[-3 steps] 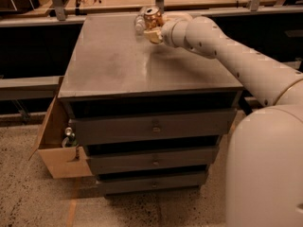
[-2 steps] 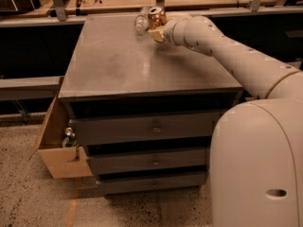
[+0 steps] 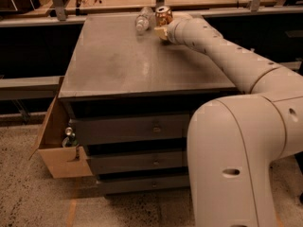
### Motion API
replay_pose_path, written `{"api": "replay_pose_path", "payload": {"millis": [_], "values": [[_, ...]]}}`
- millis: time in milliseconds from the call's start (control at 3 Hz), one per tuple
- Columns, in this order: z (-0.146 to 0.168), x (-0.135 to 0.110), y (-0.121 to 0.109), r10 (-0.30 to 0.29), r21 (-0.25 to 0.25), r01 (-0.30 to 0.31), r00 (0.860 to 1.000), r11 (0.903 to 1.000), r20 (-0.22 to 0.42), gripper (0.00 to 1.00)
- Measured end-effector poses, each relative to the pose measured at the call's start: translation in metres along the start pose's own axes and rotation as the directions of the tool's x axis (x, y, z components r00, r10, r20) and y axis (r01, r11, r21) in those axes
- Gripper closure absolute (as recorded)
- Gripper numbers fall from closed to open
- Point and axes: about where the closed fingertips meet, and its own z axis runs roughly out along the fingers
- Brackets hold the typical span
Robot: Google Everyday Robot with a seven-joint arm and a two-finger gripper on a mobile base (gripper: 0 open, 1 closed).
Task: Move orange can near water bottle
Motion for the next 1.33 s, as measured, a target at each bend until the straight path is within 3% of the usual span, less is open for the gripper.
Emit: {"api": "replay_pose_path", "payload": {"millis": [333,1000,1333], "values": [[0.019,0.006,-0.005,0.046,0.032,-0.046,0.999,0.9984,0.013,1.00],[0.060,0.010,-0.002,0.114,0.062,-0.115,0.993,0.9914,0.025,0.51],[0.061,0.010,-0.002,0.115,0.063,-0.117,0.993,0.9912,0.025,0.27]]}}
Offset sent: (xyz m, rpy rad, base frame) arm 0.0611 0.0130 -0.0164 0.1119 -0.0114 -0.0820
